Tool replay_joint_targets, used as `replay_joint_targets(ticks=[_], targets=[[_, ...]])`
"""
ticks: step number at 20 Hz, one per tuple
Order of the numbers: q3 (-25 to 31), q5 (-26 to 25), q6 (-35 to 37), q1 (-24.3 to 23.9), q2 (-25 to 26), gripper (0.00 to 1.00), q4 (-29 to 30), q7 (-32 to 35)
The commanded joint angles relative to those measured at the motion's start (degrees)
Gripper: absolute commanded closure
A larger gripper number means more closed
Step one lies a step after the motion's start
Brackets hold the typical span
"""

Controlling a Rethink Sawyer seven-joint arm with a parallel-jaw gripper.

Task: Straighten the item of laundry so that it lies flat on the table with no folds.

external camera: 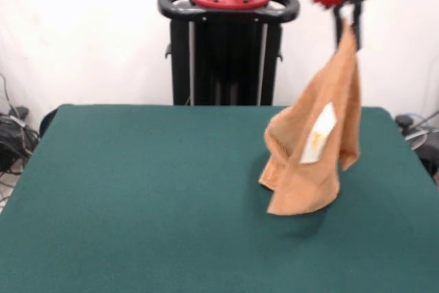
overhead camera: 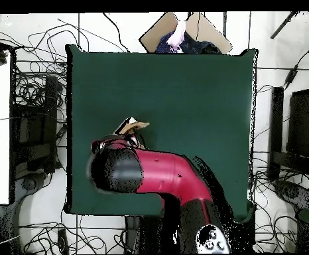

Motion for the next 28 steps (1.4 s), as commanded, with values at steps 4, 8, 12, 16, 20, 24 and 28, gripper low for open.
replay_joint_targets(ticks=[4, 8, 12, 16, 20, 24, 28], targets=[[-7.05, 0.26, 22.7, 11.12, -14.4, 1.0, 1.57, 21.97], [-9.26, 1.83, 26.64, 15.03, -17.63, 1.0, 2.12, 27.61], [-10.44, 2.93, 25.7, 16.12, -17.67, 1.0, 3.08, 28.17], [-11.13, 3.52, 24.57, 16.41, -17.69, 1.0, 4.13, 27.44], [-11.55, 3.28, 24.29, 16.48, -17.96, 1.0, 4.5, 27.25], [-12.31, 1.06, 25.18, 15.07, -18.16, 1.0, 3.43, 25.22], [-12.56, -0.2, 25.53, 12.93, -17.31, 1.0, 1.66, 21.17]])
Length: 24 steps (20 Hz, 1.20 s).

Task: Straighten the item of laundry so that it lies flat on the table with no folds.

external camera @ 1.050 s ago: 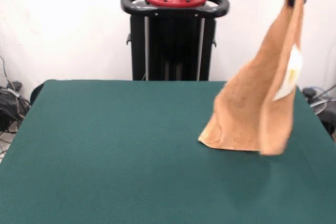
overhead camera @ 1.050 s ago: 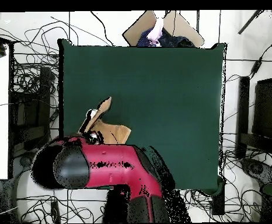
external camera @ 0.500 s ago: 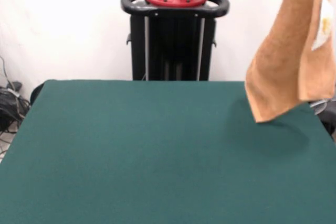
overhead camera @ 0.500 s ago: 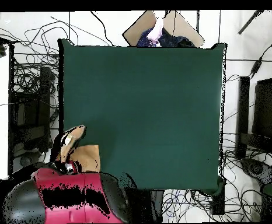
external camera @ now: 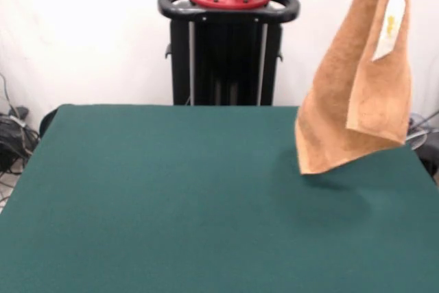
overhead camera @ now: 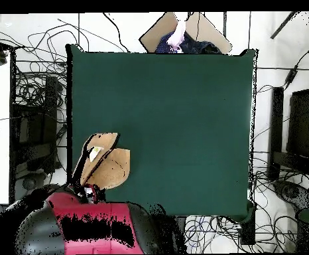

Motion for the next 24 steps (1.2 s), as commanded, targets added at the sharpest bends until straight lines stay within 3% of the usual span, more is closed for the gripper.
replay_joint_targets(ticks=[1, 17, 24], targets=[[-2.84, -1.52, 1.85, -2.39, 0.49, 1.0, 1.37, 7.45], [1.55, -9.12, 3.7, -11.95, 4.56, 1.0, -7.9, -5.35], [6.33, -10.91, 5.91, -18.24, 10.09, 1.0, -14.77, -12.5]])
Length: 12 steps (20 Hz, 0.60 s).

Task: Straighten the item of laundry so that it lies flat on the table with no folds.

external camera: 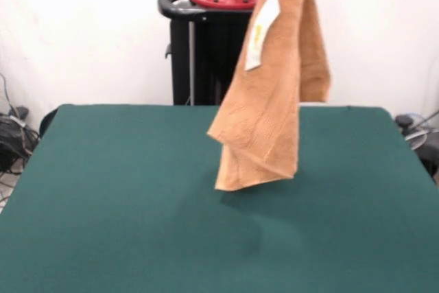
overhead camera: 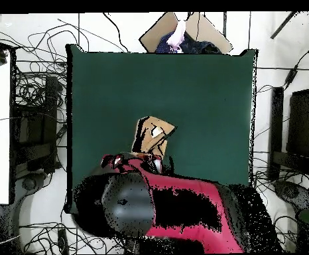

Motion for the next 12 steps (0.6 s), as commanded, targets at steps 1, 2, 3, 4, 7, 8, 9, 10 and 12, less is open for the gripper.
replay_joint_targets(ticks=[1, 2, 3, 4, 7, 8, 9, 10, 12], targets=[[6.56, -2.93, 5.82, -5.29, 7.57, 1.0, -7.23, -12.81], [6.94, -3.35, 5.83, -6.23, 8.44, 1.0, -8.06, -13.66], [7.38, -3.65, 6.01, -7.11, 8.85, 1.0, -8.67, -14.6], [7.83, -3.94, 6.19, -7.98, 9.26, 1.0, -9.27, -15.53], [9.82, -5.41, 8.33, -11.05, 10.6, 1.0, -12.58, -18.77], [10.61, -5.94, 9.06, -12.08, 11.4, 1.0, -14.04, -19.97], [11.38, -6.51, 9.77, -13.01, 12.37, 1.0, -15.42, -20.95], [12.12, -7.02, 10.21, -13.89, 13.34, 1.0, -16.64, -21.89], [13.31, -8.1, 10.71, -15.22, 15.1, 1.0, -18.71, -23.15]])
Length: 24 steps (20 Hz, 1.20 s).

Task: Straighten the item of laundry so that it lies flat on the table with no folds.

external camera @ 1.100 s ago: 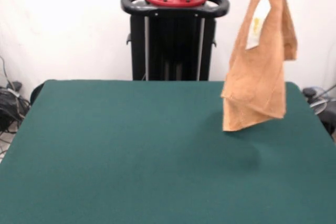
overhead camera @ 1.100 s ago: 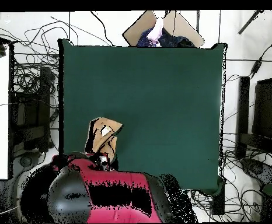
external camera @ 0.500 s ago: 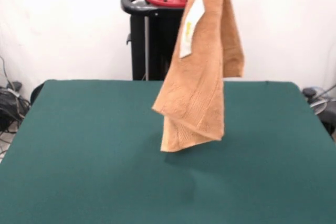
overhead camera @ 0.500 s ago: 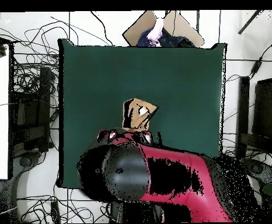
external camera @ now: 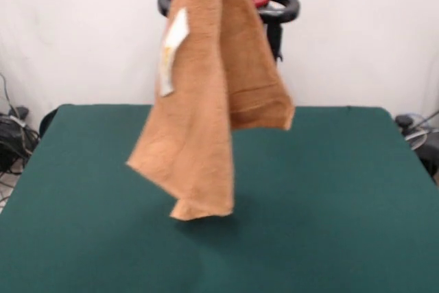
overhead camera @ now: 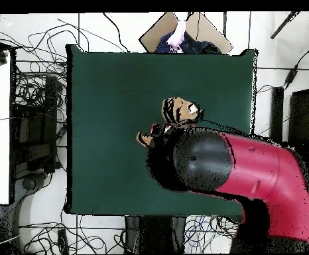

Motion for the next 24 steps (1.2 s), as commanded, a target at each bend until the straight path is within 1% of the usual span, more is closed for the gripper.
replay_joint_targets(ticks=[1, 6, 8, 11, 14, 18, 24], targets=[[8.21, -4.11, 8.02, -4.45, 7.97, 1.0, -8.55, -18.09], [9.73, -5.7, 6.46, -5.78, 11.18, 1.0, -10.76, -19.79], [10.29, -6.34, 7.08, -5.84, 12.48, 1.0, -12.64, -20.53], [10.65, -7.06, 9.21, -5.98, 13.09, 1.0, -15.42, -21.93], [10.83, -7.47, 10.45, -6.03, 13.15, 1.0, -16.92, -22.66], [10.72, -7.68, 10.62, -6.06, 12.92, 1.0, -17.18, -23.19], [9.92, -7.35, 14.53, -8.24, 10.1, 1.0, -16.7, -25.12]])
